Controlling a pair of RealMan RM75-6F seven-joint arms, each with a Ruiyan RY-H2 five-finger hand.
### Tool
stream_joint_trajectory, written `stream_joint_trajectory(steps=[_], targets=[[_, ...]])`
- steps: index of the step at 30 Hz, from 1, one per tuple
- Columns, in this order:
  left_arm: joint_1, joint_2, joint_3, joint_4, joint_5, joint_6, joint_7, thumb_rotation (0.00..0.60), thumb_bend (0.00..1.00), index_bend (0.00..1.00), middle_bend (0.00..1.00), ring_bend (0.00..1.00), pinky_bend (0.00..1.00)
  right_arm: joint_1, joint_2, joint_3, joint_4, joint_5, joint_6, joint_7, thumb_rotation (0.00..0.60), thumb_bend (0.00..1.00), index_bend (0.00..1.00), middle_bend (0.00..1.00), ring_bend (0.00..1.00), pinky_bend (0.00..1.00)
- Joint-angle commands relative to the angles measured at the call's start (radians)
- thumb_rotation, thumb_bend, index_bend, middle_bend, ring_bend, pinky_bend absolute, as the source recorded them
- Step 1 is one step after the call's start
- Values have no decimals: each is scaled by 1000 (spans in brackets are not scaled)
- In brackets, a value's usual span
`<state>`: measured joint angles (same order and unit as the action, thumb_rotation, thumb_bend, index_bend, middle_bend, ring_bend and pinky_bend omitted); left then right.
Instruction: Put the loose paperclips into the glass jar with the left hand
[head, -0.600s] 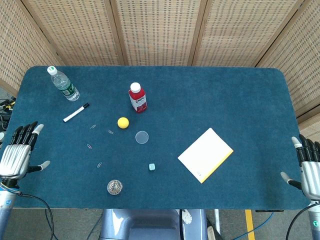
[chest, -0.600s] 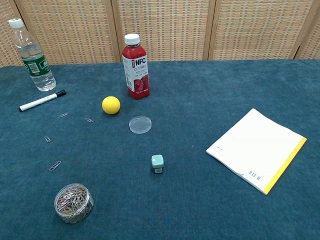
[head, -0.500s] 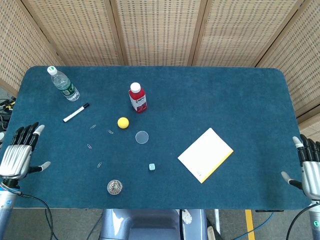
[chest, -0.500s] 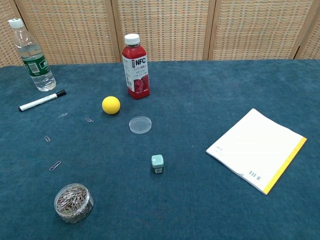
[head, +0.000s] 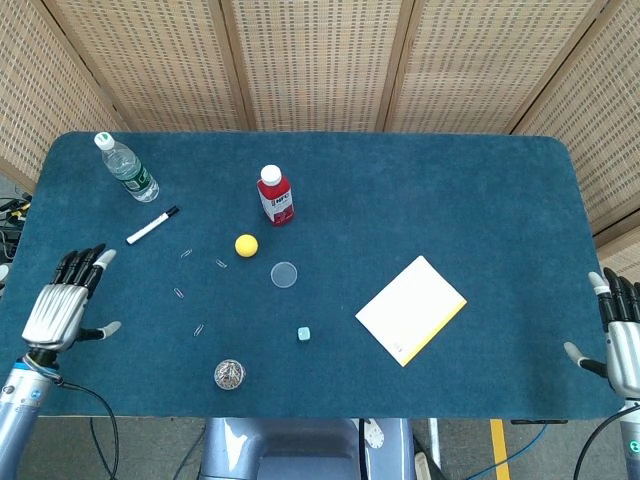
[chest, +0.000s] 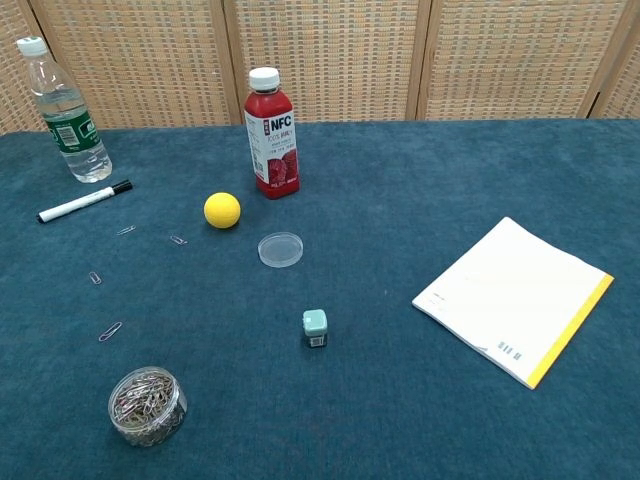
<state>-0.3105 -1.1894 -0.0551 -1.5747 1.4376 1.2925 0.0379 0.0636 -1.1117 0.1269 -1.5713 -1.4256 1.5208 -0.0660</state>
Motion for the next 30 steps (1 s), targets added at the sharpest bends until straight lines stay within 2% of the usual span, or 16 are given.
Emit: stream_joint_trajectory(steps=[1,2,5,13,19,30], targets=[[-82,-89,-14,151,57,-79,-72,600,202,328,0,0,0,3,2,2,-2,8,-10,10,600,0,0,0,0,0],[-99,-112,-19,189,65,-90,-85,600,231,384,0,0,0,3,2,3,0,11,-12,8,600,0,0,0,0,0],[-150,-177,-18,308,87,-142,-122,600,282,432,0,0,0,6,-1,6,4,21,-18,-1,600,0,0,0,0,0],[-244,-299,16,536,130,-258,-96,600,310,443,0,0,0,13,-16,10,15,40,-30,-32,600,0,0,0,0,0],[-273,-353,43,619,139,-302,-117,600,347,443,0,0,0,16,-22,14,20,53,-38,-39,600,0,0,0,0,0],[-295,-395,59,686,137,-322,-126,600,377,474,0,0,0,21,-25,19,31,70,-52,-35,600,0,0,0,0,0]])
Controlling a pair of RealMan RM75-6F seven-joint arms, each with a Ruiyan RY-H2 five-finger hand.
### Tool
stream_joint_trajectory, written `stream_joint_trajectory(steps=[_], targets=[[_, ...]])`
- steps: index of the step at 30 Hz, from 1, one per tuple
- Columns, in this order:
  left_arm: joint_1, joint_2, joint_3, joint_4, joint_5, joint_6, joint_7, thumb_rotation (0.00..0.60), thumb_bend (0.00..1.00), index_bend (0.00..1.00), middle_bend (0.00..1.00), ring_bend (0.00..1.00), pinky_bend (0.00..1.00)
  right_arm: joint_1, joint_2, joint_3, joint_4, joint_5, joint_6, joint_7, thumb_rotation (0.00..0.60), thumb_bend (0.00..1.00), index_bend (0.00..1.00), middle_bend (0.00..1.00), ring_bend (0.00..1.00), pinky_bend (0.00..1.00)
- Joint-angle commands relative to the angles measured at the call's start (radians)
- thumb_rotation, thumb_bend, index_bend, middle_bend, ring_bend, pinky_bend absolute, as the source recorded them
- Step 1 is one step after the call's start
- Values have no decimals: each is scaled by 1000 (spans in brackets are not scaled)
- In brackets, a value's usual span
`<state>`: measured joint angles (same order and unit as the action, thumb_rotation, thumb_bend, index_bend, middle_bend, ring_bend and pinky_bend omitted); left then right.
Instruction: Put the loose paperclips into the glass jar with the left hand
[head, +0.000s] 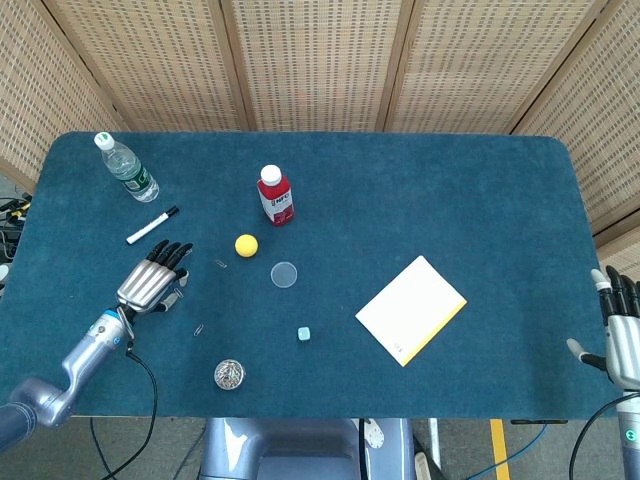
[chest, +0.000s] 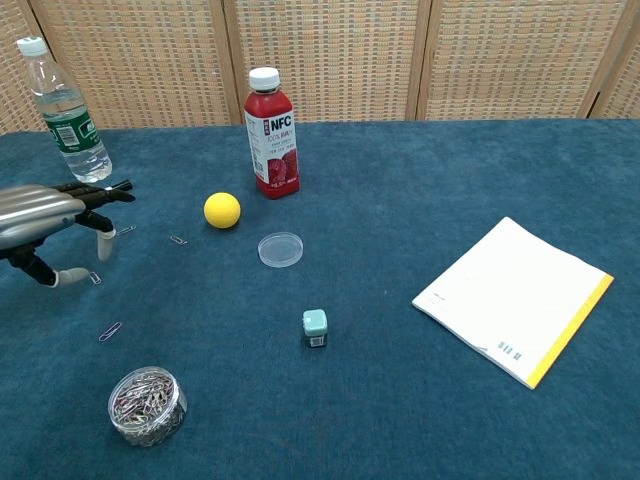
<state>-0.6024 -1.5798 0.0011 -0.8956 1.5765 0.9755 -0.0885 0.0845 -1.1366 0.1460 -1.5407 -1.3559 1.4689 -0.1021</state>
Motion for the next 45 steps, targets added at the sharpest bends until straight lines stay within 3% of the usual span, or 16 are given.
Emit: stream_joint_trajectory(steps=[1,27,45], targets=[[-4,-8,4,10,-4,-7,1,600,376,474,0,0,0,0,0,1,1,2,-1,1,600,0,0,0,0,0],[-8,-83,23,103,-35,-29,-34,600,377,493,0,0,0,4,-1,-1,6,8,-12,8,600,0,0,0,0,0],[-4,-86,25,110,-50,-34,-28,600,380,587,0,0,0,5,0,-2,6,8,-17,15,600,0,0,0,0,0]])
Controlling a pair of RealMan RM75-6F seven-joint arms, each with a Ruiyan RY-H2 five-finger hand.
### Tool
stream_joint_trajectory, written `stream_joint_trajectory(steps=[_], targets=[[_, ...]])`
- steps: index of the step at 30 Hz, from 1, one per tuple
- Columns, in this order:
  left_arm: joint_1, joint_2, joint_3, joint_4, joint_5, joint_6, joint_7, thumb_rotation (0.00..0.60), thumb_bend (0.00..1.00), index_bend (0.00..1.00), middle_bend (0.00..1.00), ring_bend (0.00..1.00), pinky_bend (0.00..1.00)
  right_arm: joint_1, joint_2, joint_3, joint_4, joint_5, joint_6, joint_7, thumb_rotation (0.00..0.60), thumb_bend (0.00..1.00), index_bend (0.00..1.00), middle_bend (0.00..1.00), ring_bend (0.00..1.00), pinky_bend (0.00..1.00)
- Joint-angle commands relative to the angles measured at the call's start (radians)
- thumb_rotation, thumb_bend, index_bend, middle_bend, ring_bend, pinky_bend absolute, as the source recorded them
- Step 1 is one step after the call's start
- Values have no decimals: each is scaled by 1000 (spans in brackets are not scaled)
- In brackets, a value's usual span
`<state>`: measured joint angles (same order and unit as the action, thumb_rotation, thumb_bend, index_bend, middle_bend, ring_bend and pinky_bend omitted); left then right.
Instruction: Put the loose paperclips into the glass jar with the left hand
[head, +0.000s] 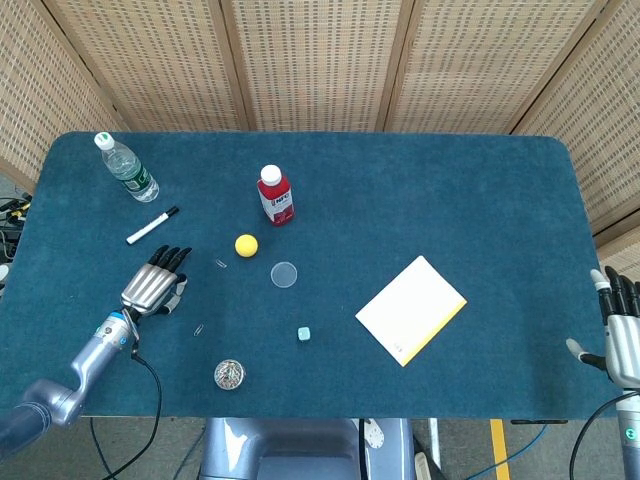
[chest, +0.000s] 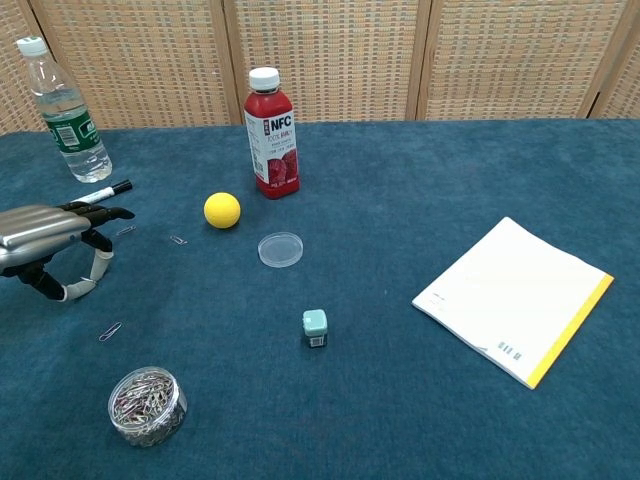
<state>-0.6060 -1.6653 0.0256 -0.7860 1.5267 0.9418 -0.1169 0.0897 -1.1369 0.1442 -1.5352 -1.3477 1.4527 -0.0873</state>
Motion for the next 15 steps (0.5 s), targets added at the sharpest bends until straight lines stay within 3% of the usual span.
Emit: stream_joint_trajectory(steps=[1,8,15], targets=[[0,0,0,0,-1,-1,1,600,381,589,0,0,0,0,0,0,0,0,-1,1,600,0,0,0,0,0],[0,5,-3,-8,-5,6,0,600,387,636,0,0,0,0,1,0,0,1,-1,4,600,0,0,0,0,0],[8,43,-19,-70,7,82,-19,600,394,659,0,0,0,-2,4,0,-1,-1,3,9,600,0,0,0,0,0]])
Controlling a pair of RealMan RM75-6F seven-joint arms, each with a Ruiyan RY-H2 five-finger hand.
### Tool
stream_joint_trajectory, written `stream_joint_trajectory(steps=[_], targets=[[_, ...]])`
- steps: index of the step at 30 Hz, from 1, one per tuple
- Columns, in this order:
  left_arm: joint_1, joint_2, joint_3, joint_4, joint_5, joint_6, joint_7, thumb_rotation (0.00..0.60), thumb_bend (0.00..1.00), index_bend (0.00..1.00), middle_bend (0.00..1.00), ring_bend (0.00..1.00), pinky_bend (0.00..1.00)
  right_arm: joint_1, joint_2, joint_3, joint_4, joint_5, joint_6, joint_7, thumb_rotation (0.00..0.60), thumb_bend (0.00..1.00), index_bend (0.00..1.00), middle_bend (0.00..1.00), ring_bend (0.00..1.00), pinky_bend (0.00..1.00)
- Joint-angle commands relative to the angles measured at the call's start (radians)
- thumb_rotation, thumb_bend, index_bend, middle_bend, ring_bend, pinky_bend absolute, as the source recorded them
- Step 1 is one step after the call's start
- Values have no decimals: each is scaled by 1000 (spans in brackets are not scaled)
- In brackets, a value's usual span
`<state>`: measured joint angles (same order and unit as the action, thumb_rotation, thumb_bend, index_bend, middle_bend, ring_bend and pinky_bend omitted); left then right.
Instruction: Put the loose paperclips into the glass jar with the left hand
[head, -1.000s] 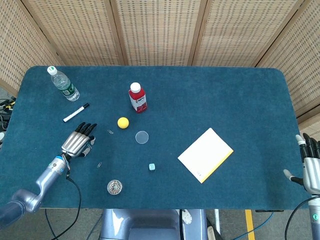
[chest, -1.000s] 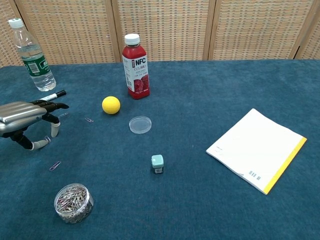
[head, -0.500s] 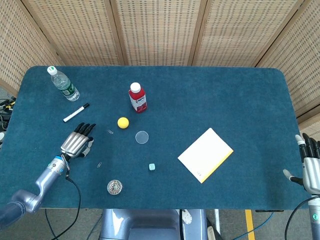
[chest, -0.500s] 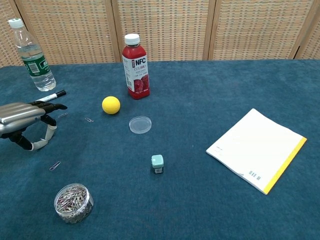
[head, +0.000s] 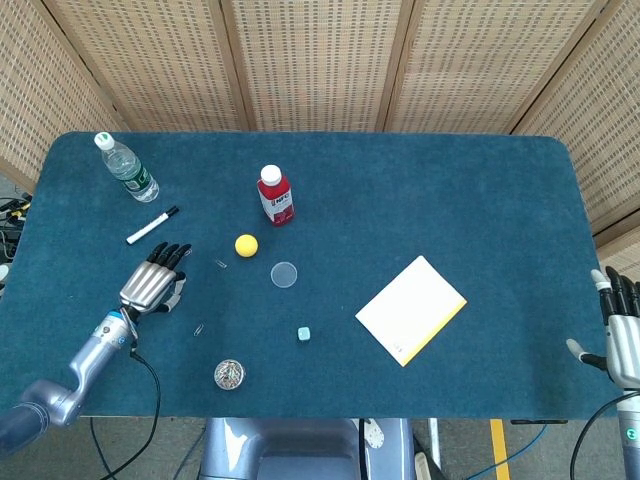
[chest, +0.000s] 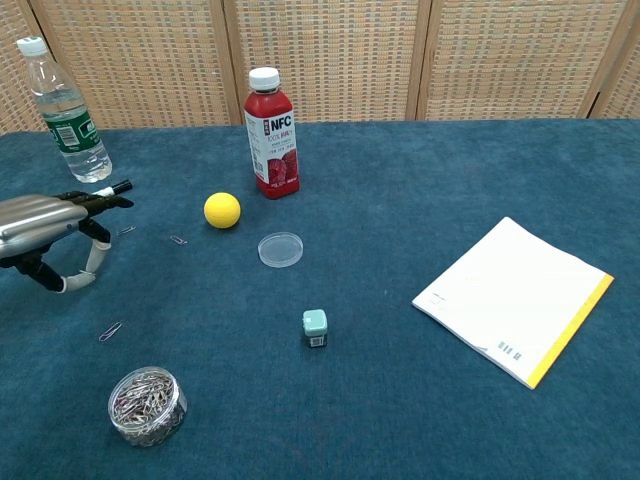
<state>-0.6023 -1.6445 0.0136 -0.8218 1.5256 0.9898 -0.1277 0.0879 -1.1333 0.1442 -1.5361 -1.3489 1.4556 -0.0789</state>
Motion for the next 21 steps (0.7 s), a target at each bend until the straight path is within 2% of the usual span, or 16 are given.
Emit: stream_joint_trajectory(steps=[1,9,15,21], targets=[[5,30,-7,-45,12,43,-9,600,395,660,0,0,0,0,0,0,0,0,0,1,600,0,0,0,0,0],[14,123,11,-214,79,147,27,600,397,662,0,0,0,-1,2,0,-2,-2,2,3,600,0,0,0,0,0],[25,228,98,-444,209,212,107,600,397,662,0,0,0,-3,3,0,-4,-1,5,3,600,0,0,0,0,0],[32,276,162,-572,287,220,144,600,397,662,0,0,0,-6,6,0,-4,0,7,10,600,0,0,0,0,0]])
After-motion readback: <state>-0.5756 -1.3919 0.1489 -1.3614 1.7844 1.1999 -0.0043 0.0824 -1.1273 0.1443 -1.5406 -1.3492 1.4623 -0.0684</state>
